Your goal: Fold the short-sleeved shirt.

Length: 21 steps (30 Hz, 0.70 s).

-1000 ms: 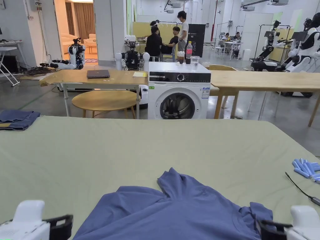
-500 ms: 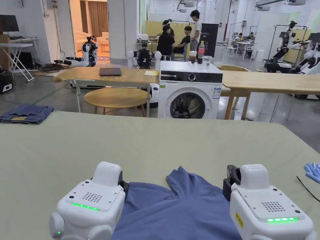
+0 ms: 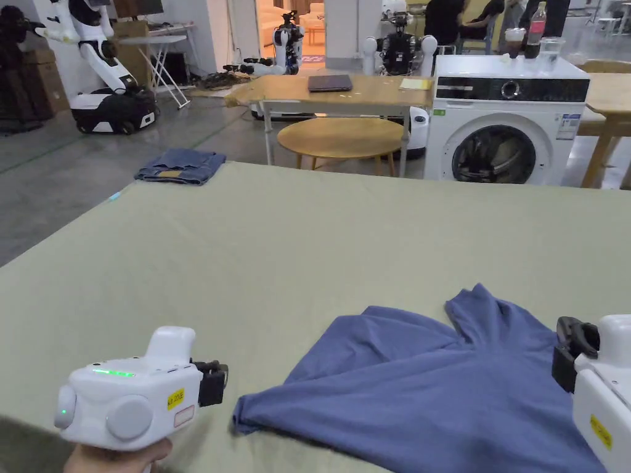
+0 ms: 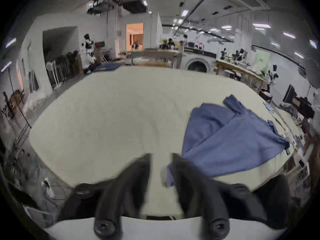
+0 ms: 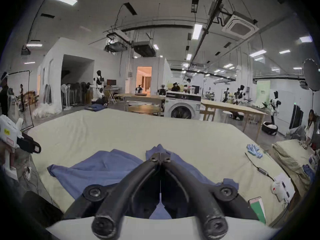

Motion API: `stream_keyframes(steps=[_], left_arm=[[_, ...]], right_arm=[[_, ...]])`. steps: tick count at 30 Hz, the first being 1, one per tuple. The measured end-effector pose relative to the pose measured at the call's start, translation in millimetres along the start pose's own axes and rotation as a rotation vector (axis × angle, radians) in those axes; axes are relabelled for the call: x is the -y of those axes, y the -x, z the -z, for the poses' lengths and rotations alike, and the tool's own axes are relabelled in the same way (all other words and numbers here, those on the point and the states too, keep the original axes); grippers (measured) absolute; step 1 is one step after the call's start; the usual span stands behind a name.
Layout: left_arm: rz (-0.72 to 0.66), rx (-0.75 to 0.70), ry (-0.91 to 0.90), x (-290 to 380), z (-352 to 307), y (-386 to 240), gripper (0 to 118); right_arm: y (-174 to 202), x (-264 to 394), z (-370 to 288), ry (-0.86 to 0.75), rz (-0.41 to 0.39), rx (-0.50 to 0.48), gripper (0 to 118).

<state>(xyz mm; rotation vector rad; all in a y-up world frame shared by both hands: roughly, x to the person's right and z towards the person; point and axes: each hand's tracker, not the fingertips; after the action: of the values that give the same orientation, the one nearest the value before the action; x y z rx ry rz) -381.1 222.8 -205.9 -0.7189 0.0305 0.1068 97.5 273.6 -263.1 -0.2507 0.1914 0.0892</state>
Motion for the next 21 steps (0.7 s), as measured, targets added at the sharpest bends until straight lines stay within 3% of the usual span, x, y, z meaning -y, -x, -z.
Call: stream_keyframes(steps=[1, 2, 11, 12, 13, 14, 15, 21], left_arm=[[-0.012, 0.027, 0.036, 4.3, 7.4, 2.0, 96], [-0.028, 0.052, 0.076, 8.4, 16.9, 0.2, 112], [-0.062, 0.134, 0.161, 23.2, 87.1, -17.6, 111], [-0.075, 0.143, 0.168, 24.0, 91.6, -16.1, 97], [-0.108, 0.156, 0.184, 24.3, 96.3, -13.4, 62], [-0.123, 0.155, 0.196, 26.2, 100.6, -9.8, 14], [-0.136, 0.165, 0.191, 28.6, 102.0, -8.5, 0], [-0.139, 0.194, 0.139, 21.3, 80.7, -11.7, 0]], right_arm=[[1.9, 2.1, 3.5, 0.009, 0.005, -0.006, 0], [3.9, 4.2, 7.1, 0.017, 0.009, -0.01, 0], [-0.6, 14.4, 24.3, 0.072, -0.018, -0.006, 0], [-4.1, 14.9, 25.0, 0.077, -0.018, -0.002, 0], [-7.3, 16.0, 26.8, 0.084, -0.019, 0.005, 0], [-11.1, 17.4, 29.4, 0.092, -0.018, 0.01, 0], [-14.1, 18.5, 31.8, 0.099, -0.015, 0.016, 0], [-46.3, 22.8, 59.5, 0.152, -0.023, 0.036, 0]])
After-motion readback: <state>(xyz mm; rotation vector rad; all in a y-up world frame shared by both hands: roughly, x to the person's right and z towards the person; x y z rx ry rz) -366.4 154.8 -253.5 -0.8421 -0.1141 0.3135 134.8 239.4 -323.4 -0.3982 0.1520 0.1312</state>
